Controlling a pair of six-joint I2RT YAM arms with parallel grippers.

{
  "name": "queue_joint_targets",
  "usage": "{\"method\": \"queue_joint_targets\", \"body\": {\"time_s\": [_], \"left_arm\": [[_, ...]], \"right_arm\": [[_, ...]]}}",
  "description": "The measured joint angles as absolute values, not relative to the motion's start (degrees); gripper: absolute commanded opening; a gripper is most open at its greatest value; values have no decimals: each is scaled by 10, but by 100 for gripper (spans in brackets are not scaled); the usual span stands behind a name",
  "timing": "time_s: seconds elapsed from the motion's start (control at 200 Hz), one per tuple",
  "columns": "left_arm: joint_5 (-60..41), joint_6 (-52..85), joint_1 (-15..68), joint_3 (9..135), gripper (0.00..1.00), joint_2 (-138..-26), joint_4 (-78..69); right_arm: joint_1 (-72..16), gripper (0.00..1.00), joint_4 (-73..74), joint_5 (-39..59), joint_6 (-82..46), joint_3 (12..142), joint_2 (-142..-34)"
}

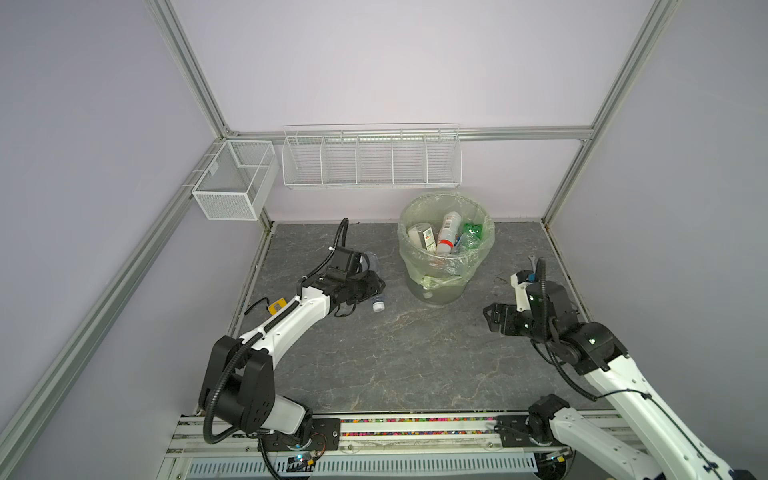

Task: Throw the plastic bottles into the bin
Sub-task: 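Lift the Ganten bottle with the left gripper up over the bin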

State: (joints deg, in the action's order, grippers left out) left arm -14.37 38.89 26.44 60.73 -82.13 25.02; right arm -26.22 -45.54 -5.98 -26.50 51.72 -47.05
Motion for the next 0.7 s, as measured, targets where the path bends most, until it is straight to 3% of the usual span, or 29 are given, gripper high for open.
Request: {"method": "queue_joint_targets", "body": {"time_s": [0.7], "left_arm": [[-168, 357, 263, 717, 51, -729, 296]], "right_arm": [[-262, 89, -455, -60, -270, 517, -470]]}}
